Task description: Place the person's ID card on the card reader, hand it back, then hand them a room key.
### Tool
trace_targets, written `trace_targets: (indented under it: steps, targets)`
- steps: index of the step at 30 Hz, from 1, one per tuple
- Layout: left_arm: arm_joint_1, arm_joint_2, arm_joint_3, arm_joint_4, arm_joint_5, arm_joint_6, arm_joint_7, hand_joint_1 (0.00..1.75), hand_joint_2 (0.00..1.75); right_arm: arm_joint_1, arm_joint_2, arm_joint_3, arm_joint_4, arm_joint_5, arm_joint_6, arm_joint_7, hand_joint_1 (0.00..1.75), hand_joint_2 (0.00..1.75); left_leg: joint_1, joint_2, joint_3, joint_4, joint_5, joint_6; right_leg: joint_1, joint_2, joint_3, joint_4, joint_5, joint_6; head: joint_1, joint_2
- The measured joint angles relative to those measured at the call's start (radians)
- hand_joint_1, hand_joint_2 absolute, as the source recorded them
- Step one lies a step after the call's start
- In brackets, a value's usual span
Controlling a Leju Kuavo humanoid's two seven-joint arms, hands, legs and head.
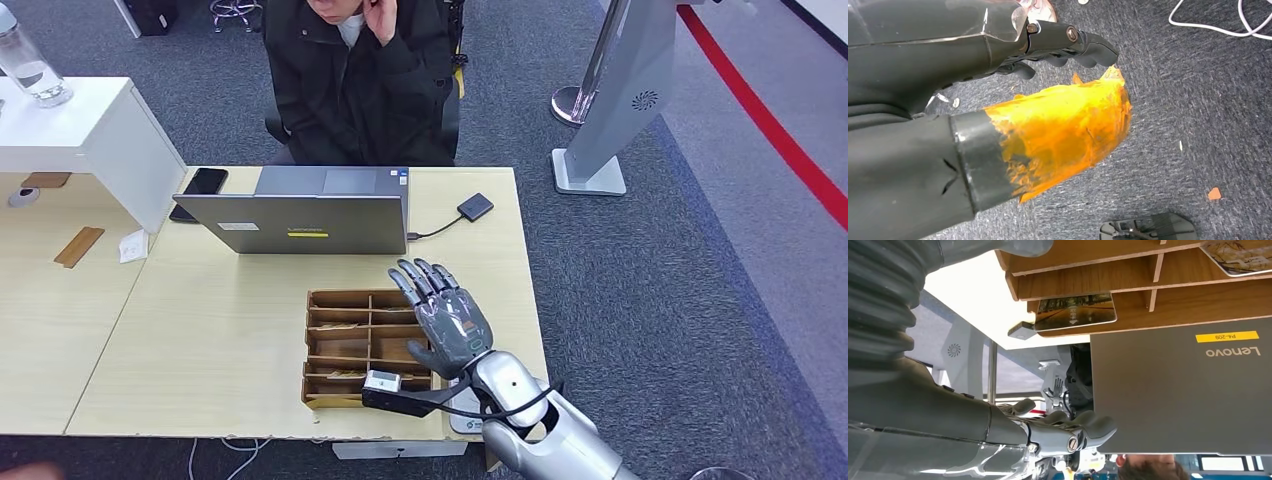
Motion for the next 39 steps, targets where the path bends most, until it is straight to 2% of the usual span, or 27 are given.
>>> trace_targets:
  steps: [15,22,26,31,39]
  targets:
    - [-0.002,-0.001,0.000,0.000,0.000,-0.001,0.000,0.00,0.00,-0.009,0.005,0.000,0.017,-0.005,0.004,0.000,0.42,1.75,0.000,0.000,0.000,0.000,0.000,0.000,0.000,0.000,0.000,0.000,0.000,0.000,0.000,0.000]
    - [-0.002,-0.004,0.000,0.000,0.000,-0.001,0.000,0.00,0.00,-0.010,0.005,0.000,0.020,-0.009,0.014,0.003,0.45,1.75,0.000,0.000,0.000,0.000,0.000,0.000,0.000,0.000,0.000,0.000,0.000,0.000,0.000,0.000]
    - [-0.002,-0.004,0.000,0.000,0.000,-0.001,0.000,0.00,0.00,-0.010,0.005,0.000,0.020,-0.011,0.015,0.003,0.38,1.75,0.000,0.000,0.000,0.000,0.000,0.000,0.000,0.000,0.000,0.000,0.000,0.000,0.000,0.000]
    - [-0.002,-0.004,0.000,0.000,0.000,-0.001,0.000,0.00,0.00,-0.011,0.006,0.000,0.023,-0.016,0.016,0.008,0.41,1.75,0.000,0.000,0.000,0.000,0.000,0.000,0.000,0.000,0.000,0.000,0.000,0.000,0.000,0.000]
    - [-0.002,-0.004,0.000,0.000,0.000,-0.001,0.000,0.00,0.00,-0.015,0.009,0.001,0.033,-0.019,0.020,0.010,0.52,1.75,0.000,0.000,0.000,0.000,0.000,0.000,0.000,0.000,0.000,0.000,0.000,0.000,0.000,0.000]
